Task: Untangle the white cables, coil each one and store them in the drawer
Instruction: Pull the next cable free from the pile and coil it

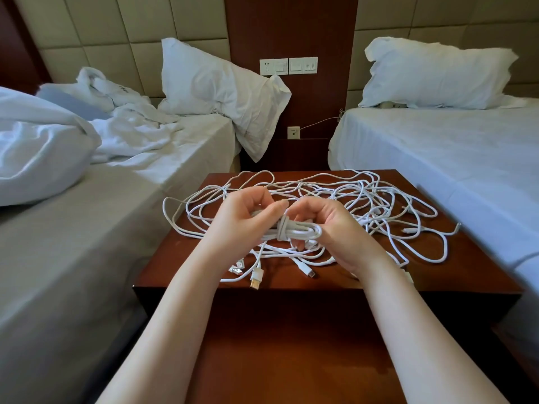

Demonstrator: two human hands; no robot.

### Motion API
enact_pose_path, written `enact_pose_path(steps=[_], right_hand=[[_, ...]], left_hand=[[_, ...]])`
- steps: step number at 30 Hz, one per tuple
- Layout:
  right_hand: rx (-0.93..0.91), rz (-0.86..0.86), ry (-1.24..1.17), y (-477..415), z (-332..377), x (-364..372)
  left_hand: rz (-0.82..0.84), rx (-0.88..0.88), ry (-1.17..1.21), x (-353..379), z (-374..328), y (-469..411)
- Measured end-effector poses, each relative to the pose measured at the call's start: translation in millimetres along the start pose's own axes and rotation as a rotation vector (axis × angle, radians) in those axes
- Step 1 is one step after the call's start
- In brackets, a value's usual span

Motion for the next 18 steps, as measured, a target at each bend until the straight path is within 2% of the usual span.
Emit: enact_pose_path(steps=[4, 10, 18], right_hand=[[-0.118, -0.055, 0.009, 0.3, 13.8, 3.0], [-0.194, -0.077, 0.025, -1.6, 19.4, 10.3], [-0.223, -0.043, 0.077, -4.4, 18.7, 11.2]], left_hand=[[0.034, -0.133, 0.249, -0.8, 17.9, -3.4], [0.036, -0.282, 0.451, 2.5, 30.0, -4.8], [0.049, -0.370, 0.577, 1.2, 32.8, -4.8]])
Point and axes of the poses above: each hand's wrist, its own y-axis away from the middle knuckle, its own x-axis out of the palm, z = x × y, the point moved 7 cm from there along -y, towards the middle knuckle
